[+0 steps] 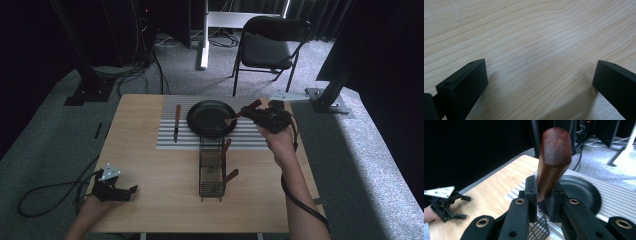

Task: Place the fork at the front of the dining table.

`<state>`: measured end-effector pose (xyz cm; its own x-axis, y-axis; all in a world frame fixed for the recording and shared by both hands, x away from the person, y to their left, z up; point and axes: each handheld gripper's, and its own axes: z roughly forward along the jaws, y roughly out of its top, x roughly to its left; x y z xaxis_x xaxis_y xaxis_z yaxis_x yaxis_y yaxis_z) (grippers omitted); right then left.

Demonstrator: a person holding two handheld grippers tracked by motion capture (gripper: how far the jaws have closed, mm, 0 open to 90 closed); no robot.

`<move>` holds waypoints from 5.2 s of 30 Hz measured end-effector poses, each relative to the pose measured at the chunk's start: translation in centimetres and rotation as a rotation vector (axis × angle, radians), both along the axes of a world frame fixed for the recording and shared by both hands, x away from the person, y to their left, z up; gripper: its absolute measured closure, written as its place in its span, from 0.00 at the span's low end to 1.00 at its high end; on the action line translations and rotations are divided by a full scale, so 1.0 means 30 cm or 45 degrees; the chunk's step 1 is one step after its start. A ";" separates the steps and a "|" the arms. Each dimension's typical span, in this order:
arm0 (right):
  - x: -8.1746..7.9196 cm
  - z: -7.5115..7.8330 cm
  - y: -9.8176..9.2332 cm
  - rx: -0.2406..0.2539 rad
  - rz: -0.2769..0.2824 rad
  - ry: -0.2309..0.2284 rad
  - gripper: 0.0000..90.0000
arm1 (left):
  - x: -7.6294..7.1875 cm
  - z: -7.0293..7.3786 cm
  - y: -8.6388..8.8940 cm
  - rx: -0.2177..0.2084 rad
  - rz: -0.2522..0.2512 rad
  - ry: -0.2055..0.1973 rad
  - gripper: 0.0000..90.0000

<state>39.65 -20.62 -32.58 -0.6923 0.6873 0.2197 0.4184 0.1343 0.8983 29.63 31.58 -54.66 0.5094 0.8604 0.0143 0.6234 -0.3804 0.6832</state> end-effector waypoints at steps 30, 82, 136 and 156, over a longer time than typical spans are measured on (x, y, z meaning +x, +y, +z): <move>0.057 -0.220 -0.217 -0.162 -0.386 0.143 0.90 | 0.000 0.000 0.000 0.000 -0.001 0.002 0.00; 0.522 -0.378 0.011 -0.411 -0.639 0.405 0.89 | 0.000 0.000 0.000 0.000 -0.001 0.001 0.00; 0.418 -0.523 -0.048 -0.311 -0.634 0.682 0.72 | 0.000 0.000 0.000 0.000 -0.001 0.002 0.00; 0.415 -0.601 -0.071 -0.323 -0.663 0.752 0.93 | 0.000 0.000 0.000 0.000 0.003 0.002 0.00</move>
